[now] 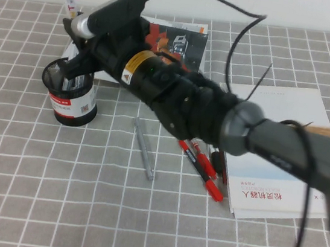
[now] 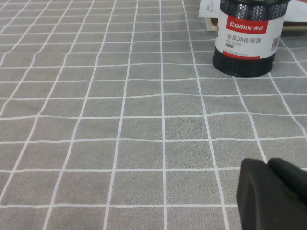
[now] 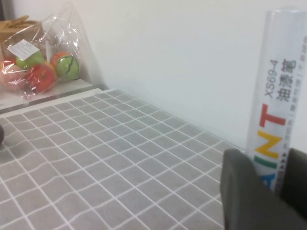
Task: Put the pen into the pen holder
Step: Place the pen onto the pen holder
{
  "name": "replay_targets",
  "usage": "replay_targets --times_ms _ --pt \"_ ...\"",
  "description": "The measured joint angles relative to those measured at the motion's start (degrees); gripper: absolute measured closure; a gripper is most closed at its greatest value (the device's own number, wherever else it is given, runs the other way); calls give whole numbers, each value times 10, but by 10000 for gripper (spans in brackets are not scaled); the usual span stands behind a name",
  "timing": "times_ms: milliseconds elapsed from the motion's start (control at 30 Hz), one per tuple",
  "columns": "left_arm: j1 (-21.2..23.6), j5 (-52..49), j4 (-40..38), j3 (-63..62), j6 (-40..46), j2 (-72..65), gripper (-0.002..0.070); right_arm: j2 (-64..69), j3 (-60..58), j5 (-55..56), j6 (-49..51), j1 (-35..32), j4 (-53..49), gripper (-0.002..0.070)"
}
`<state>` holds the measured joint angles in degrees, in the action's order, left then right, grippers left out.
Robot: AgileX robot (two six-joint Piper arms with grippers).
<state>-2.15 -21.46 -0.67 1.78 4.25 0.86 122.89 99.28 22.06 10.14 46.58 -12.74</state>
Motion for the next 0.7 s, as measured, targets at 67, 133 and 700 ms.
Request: replay_targets --times_ms 67,133,700 --pt "0 0 0 0 0 0 678 22 19 12 1 0 1 575" --pt "0 0 0 0 0 0 678 46 43 17 2 0 8 575" --pt "0 0 0 0 0 0 678 133 150 -35 3 0 67 436"
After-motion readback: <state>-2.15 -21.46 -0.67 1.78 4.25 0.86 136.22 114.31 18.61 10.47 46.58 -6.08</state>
